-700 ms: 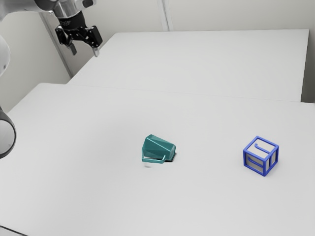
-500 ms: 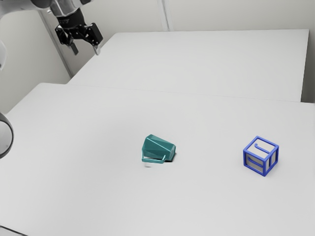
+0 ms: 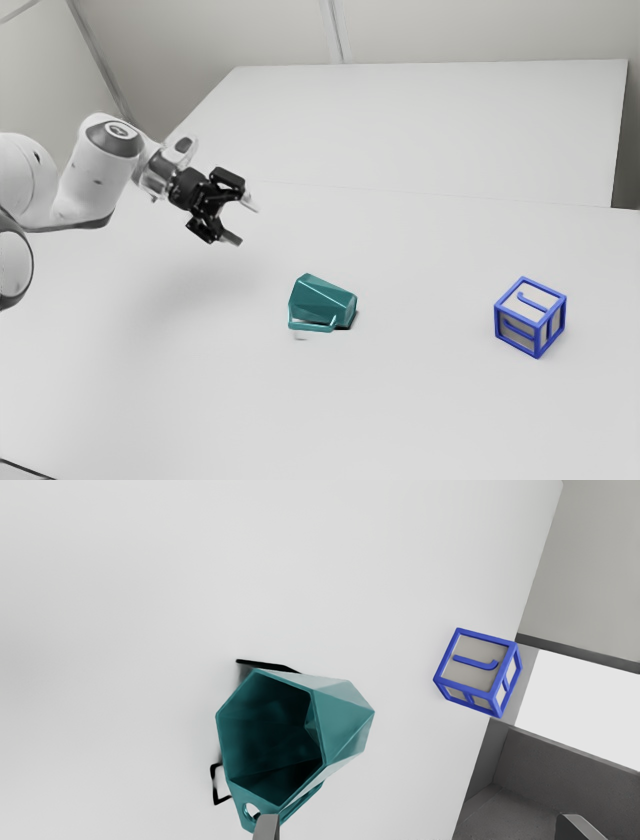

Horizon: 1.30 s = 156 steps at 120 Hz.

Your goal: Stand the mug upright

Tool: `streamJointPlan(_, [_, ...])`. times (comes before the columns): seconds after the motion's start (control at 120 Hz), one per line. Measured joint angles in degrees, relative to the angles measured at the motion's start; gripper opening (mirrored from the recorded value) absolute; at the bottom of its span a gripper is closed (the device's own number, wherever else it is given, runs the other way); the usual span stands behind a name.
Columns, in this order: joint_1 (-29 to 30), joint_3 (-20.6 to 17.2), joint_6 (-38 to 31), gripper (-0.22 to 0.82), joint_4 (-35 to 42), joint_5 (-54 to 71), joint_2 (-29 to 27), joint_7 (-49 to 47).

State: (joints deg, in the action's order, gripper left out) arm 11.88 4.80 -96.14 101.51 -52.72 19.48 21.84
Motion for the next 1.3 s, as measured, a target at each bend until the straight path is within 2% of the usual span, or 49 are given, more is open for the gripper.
streamJointPlan(0.117, [-0.1, -0.3, -1.4, 0.6, 2.5, -2.9, 1.1, 6.5])
streamJointPlan(0.233, [-0.3, -0.5, -3.3, 0.6, 8.8, -7.6, 2.0, 13.0])
streamJointPlan(0.45, [-0.4, -0.9, -5.0, 0.6, 14.1, -12.2, 0.0, 22.7])
streamJointPlan(0.675, [-0.8, -3.2, -6.2, 0.6, 15.6, -14.9, 0.2, 29.5])
streamJointPlan(0.992, [-1.6, -6.2, -12.7, 0.6, 16.4, -18.5, 1.0, 29.8])
streamJointPlan(1.3, [-1.7, -8.1, -13.5, 0.6, 17.2, -18.6, 0.7, 27.5])
